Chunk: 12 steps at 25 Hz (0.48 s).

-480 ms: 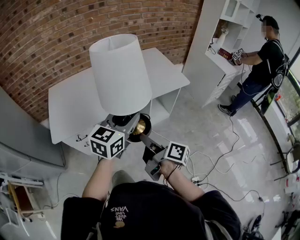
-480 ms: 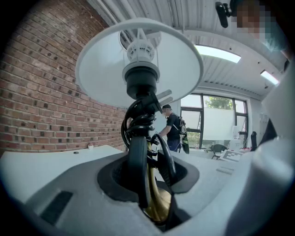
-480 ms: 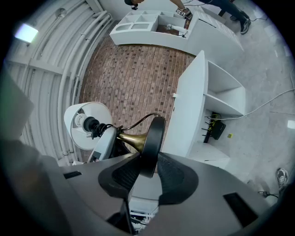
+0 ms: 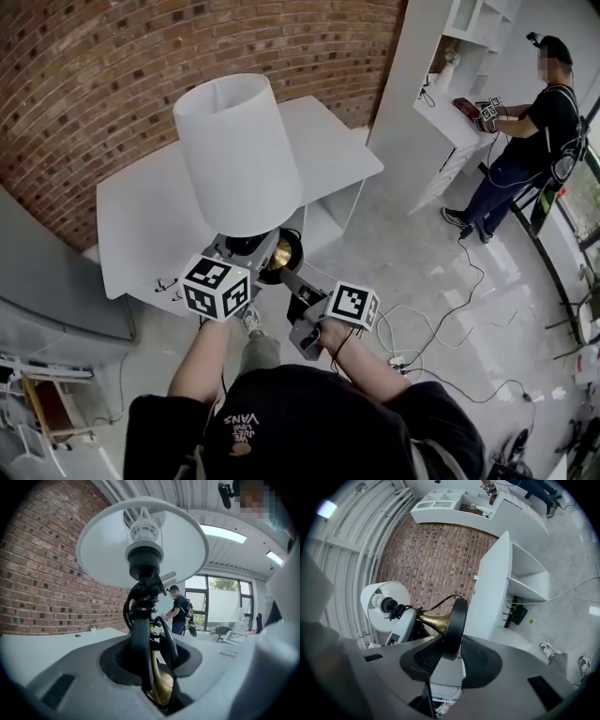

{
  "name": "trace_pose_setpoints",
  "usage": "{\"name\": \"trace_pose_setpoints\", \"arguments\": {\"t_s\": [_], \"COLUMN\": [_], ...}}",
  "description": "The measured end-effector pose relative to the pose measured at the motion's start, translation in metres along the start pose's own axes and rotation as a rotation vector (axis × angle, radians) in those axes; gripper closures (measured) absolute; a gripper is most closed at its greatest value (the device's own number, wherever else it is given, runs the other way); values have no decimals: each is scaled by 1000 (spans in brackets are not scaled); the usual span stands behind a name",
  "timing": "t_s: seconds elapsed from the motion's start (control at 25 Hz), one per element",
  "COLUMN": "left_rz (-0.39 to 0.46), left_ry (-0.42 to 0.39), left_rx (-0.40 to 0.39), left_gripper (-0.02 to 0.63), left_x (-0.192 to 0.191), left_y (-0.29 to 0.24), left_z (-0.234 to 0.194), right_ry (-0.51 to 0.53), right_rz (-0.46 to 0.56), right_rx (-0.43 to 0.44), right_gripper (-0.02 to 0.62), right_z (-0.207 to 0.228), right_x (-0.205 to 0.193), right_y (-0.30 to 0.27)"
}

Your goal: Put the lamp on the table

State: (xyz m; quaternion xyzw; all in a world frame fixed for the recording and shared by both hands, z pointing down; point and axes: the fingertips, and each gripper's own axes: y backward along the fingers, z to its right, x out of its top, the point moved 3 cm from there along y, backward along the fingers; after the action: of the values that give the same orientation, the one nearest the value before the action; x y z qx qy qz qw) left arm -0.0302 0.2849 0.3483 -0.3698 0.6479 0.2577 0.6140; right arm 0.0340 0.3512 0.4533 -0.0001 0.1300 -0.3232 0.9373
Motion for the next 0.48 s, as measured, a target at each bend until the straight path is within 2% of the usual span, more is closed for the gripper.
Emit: {"name": "trace_pose_setpoints", "arguments": {"t_s": [0.48], "left_rz": [-25], "left_ry": [-8], "left_rx": [-69], "left_gripper": [476], "left_x": [20], "left_y": [-65], "left_z": [-136], "right_ry": [-16], "right_rz": [22], "right_rx": [-45], "right_gripper": [472], "right_z": [6], "right_x": [58], "right_y": [-137]}}
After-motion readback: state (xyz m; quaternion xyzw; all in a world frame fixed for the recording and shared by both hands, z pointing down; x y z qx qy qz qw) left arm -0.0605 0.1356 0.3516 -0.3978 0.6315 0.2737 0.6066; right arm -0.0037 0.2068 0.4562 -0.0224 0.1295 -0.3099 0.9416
